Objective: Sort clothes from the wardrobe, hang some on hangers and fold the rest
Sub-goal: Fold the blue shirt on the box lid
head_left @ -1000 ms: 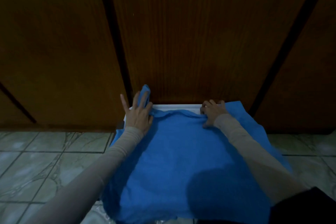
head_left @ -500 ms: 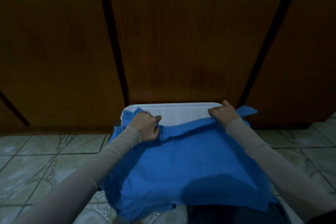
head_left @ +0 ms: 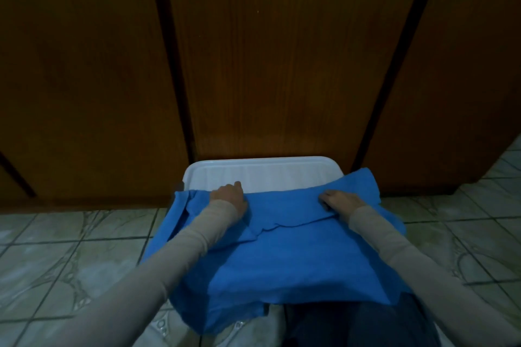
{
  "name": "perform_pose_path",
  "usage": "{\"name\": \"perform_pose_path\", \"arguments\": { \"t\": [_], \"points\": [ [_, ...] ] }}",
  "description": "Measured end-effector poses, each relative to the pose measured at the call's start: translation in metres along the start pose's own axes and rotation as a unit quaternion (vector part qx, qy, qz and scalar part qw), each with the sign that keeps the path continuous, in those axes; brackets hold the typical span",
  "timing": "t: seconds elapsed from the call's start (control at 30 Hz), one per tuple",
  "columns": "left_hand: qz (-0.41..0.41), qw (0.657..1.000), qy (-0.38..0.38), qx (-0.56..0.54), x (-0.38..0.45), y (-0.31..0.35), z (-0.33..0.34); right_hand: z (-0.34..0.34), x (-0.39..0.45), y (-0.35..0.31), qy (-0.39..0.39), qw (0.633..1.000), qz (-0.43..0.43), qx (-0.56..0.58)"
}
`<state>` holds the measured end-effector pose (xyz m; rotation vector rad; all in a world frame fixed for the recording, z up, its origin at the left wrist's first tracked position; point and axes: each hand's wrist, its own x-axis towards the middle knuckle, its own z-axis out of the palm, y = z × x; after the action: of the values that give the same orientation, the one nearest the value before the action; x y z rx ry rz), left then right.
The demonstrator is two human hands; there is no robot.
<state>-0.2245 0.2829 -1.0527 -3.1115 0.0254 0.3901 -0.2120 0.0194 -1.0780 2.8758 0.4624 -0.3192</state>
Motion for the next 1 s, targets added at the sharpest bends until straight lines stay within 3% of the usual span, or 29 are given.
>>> {"name": "perform_pose_path", "arguments": {
  "t": [0.13, 0.27, 0.6, 0.8, 0.9, 1.0],
  "points": [
    [-0.071, 0.997, -0.035, -0.021, -0.001, 0.005, 0.029, 0.001, -0.007, 0.006, 0.043, 0.993, 0.08, -0.071],
    [-0.058, 0.992, -0.099, -0.049, 0.009, -0.005, 0.04, 0.005, -0.017, 0.018, 0.07, 0.981, 0.166, -0.068],
    [-0.014, 0.993, -0.085, -0.081, 0.04, -0.021, 0.038, 0.011, -0.039, 0.022, 0.125, 0.974, 0.19, -0.012],
    [0.009, 0.995, -0.066, -0.072, 0.034, -0.023, 0.036, 0.022, -0.048, 0.02, 0.086, 0.983, 0.164, -0.002],
    [0.06, 0.997, -0.034, -0.02, 0.023, -0.01, 0.034, 0.022, -0.047, 0.023, 0.12, 0.975, 0.185, 0.009],
    [0.173, 0.984, -0.038, 0.001, 0.012, 0.01, 0.034, 0.016, -0.045, 0.026, 0.096, 0.979, 0.179, 0.024]
  ]
}}
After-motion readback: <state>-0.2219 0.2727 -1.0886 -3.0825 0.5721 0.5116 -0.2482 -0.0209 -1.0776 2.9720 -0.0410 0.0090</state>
